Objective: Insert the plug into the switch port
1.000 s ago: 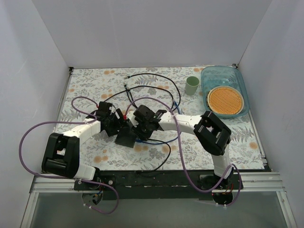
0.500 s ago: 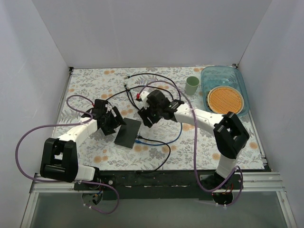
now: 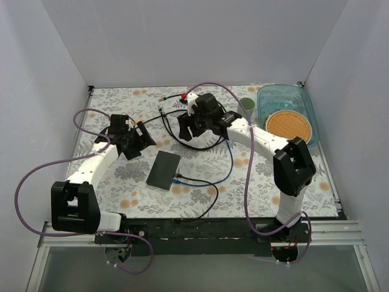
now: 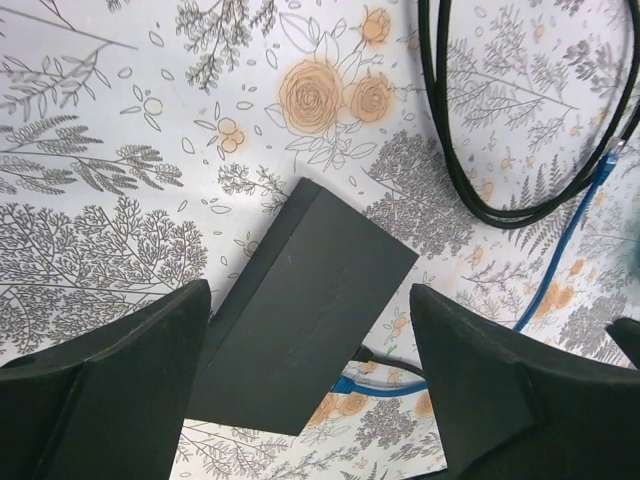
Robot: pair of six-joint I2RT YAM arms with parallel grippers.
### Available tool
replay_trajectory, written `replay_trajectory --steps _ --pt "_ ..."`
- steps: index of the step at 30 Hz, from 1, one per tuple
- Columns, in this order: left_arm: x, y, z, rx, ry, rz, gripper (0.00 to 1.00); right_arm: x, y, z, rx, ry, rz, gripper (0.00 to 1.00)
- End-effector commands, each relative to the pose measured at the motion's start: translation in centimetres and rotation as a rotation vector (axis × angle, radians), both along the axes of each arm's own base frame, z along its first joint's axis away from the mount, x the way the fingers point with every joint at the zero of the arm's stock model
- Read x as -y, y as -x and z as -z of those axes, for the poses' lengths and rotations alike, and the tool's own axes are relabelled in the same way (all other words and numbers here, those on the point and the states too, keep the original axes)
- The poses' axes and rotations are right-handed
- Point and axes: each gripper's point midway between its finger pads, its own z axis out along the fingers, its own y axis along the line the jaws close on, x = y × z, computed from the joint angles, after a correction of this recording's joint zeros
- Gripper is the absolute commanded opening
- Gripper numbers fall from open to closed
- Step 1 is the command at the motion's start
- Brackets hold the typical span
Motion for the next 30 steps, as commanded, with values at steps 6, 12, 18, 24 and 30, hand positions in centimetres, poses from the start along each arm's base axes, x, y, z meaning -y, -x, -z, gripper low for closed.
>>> replay_trajectory --steps 6,12,18,24,30 --pt "-1.0 -1.6 -6.9 0.182 -0.010 0.010 0.91 -5.7 -4.5 0.0 -0.017 -0.071 -0.038 0.71" --pt "-0.5 -1.6 -9.1 0.257 0.013 0.031 0.97 -8.3 -7.6 2.5 -0.072 -0.113 -0.023 0.70" --pt "-0.2 -1.2 -9.7 0.275 0.026 0.048 0.98 -9.6 -10.1 4.4 -0.101 -0.145 0.012 0.70" --pt "0.1 -0.7 -9.6 0.276 0.045 0.061 0.98 -9.2 -12.7 5.6 -0.085 -0.170 0.077 0.68" --pt "0.1 -0.4 -9.5 0.272 0.045 0.063 0.98 -9.7 -13.5 7.5 -0.122 -0.191 0.092 0.64"
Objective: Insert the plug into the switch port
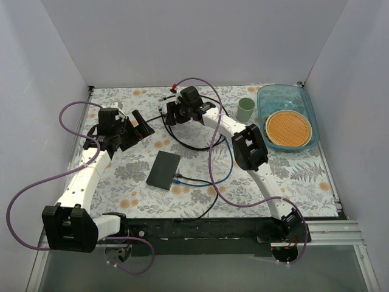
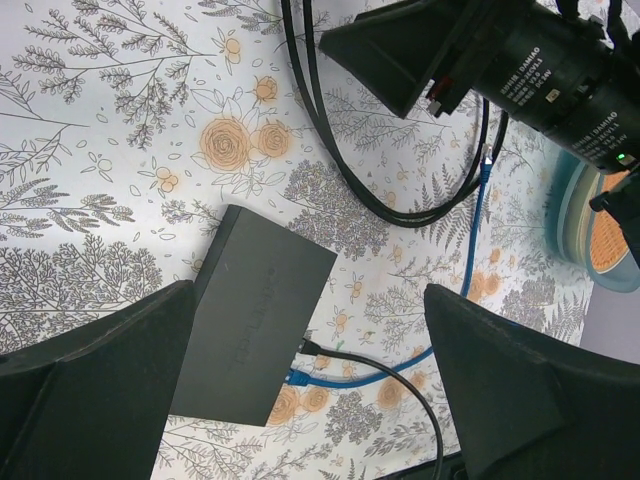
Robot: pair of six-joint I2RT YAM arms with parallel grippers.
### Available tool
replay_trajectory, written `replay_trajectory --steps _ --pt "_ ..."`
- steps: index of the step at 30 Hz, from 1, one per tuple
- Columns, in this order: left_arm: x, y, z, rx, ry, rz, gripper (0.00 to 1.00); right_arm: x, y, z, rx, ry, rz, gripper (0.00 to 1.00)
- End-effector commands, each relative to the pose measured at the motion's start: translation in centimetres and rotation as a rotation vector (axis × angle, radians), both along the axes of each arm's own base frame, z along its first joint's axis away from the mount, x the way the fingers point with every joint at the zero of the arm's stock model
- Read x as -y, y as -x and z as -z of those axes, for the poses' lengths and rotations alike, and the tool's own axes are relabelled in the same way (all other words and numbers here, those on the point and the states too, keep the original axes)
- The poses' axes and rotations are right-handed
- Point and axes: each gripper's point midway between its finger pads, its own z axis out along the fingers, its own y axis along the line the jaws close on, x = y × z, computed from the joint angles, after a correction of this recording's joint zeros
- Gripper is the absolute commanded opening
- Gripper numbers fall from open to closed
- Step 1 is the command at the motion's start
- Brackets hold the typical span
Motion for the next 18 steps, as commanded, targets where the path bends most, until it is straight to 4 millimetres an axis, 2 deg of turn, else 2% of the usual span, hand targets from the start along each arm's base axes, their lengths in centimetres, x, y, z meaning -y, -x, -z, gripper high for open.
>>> replay_trajectory --steps 1,5,8,10,16,18 --pt "0.1 0.4 -1.1 0.036 0.004 0.017 0.98 -1.1 -1.5 -1.2 0.021 -0.075 0.017 0.63" --pt "0.0 0.5 -1.2 0.038 -0.001 0.018 0.98 -1.4 -1.2 0.5 -0.021 -0.081 0.019 0.60" --pt "0.1 0.7 -1.0 0.032 -0.001 0.022 0.98 -1.7 -1.0 1.3 -0.040 -0.095 0.016 0.57" --pt "0.0 0.7 -0.9 0.032 -0.001 0.020 0.98 -2.0 -1.0 1.1 -0.054 -0.120 0.021 0.56" --pt "-0.1 1.3 -0.5 0.018 -0.005 0.017 0.98 -2.6 -1.3 1.5 -0.079 -0.162 0.035 0.41" --pt "-0.1 1.5 -0.4 0.016 -0.004 0.016 0.98 -2.8 -1.1 1.8 -0.097 -0.176 0.024 0.30"
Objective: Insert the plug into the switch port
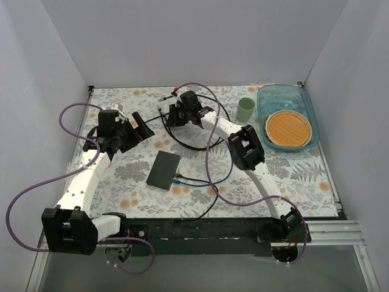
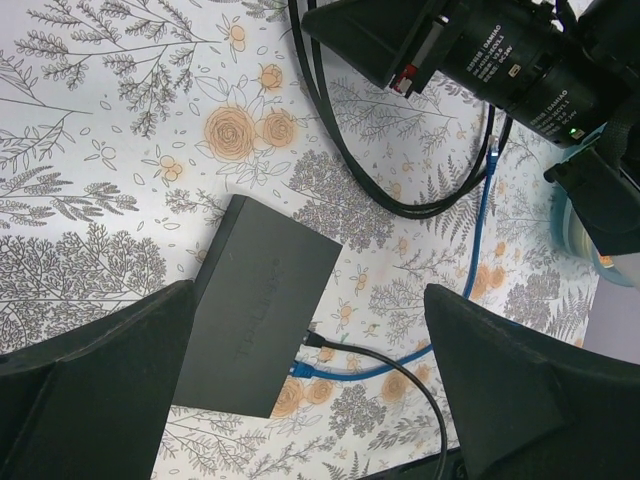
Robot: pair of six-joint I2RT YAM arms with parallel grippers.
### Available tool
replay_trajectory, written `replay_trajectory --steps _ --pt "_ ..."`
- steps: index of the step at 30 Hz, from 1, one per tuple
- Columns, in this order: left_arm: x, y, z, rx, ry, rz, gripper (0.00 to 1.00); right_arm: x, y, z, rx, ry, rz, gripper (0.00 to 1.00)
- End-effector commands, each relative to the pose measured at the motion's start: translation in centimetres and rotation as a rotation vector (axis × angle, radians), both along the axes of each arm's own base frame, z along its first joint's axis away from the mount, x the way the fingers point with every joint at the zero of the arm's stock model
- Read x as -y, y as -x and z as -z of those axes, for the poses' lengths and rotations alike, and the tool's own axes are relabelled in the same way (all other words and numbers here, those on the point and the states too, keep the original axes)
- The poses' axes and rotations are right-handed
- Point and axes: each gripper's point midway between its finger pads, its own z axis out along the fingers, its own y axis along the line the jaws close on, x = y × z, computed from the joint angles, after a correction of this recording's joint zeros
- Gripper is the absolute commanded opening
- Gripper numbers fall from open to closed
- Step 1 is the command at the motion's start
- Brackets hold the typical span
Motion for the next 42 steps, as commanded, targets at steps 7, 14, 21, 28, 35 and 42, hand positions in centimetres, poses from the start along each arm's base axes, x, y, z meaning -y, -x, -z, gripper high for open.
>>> replay_trajectory --steps 7,14,21,28,35,42 --pt "-0.3 1.3 -0.3 0.018 -0.011 0.007 0.98 -0.9 -0.6 -2.2 -0.010 -0.143 -0.025 0.01" --pt "-0.1 1.8 0.5 0.007 -0.004 0.013 0.98 2.5 -0.6 -9.2 0.092 -0.165 -0.010 0.01" --pt "0.4 2.1 1.0 0.010 0.025 0.031 0.98 5.7 2.3 -14.8 0.219 -0.183 -0.027 0.01" --pt "1.1 2.0 0.6 0.032 0.057 0.063 0.98 7.9 7.7 -16.8 0.222 -0.204 -0.116 0.01" --pt "2.5 2.5 1.1 0.038 0.130 0.115 0.97 11.4 13.1 -12.9 0.206 -0.115 -0.207 0.01" --pt "4.7 3.7 1.8 0.058 0.256 0.208 0.93 13.1 18.2 -9.0 0.151 -0.084 -0.333 0.01"
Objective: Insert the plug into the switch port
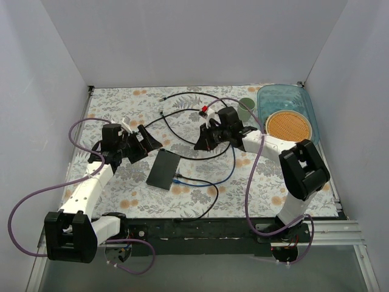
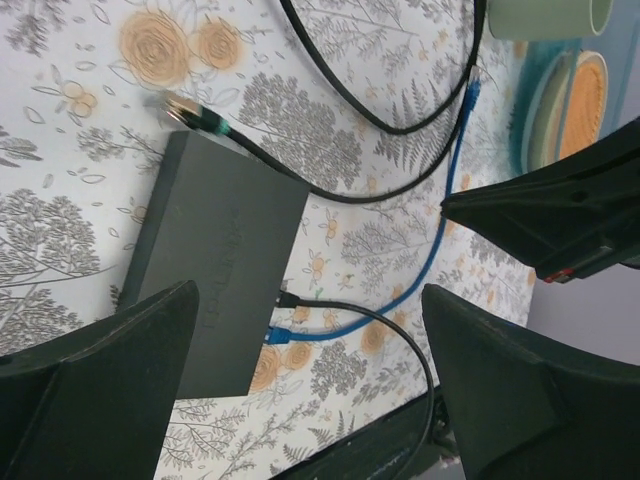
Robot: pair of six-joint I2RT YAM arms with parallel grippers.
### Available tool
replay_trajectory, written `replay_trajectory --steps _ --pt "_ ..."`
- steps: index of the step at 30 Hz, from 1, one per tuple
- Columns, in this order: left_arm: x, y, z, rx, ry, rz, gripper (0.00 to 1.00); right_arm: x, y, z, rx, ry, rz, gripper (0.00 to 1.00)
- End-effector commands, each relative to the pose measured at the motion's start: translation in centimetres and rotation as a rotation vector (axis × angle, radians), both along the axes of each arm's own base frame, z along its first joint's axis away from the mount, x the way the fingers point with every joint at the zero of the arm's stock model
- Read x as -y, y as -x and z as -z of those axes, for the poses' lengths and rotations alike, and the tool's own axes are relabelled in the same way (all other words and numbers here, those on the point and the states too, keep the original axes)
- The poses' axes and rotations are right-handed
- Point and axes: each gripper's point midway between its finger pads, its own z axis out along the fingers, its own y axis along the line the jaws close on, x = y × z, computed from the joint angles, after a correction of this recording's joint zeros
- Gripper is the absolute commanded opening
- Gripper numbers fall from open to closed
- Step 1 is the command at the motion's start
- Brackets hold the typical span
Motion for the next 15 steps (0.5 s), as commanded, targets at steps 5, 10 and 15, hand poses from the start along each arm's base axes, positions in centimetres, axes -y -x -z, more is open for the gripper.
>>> replay_trajectory --steps 5,10,15 --pt "2.1 0.8 -0.9 0.072 0.127 0.089 0.91 -0.8 3.5 -1.0 0.060 -0.052 -0.110 0.01" --pt "0.7 0.0 -0.1 0.035 0.048 0.025 0.92 -3.6 1.4 -0.5 0.147 0.061 -0.078 0.35" --pt "-0.8 -0.4 1.1 -0.009 -0.032 -0.042 0.92 -6.6 -0.3 1.1 0.197 0.178 -0.053 0.41"
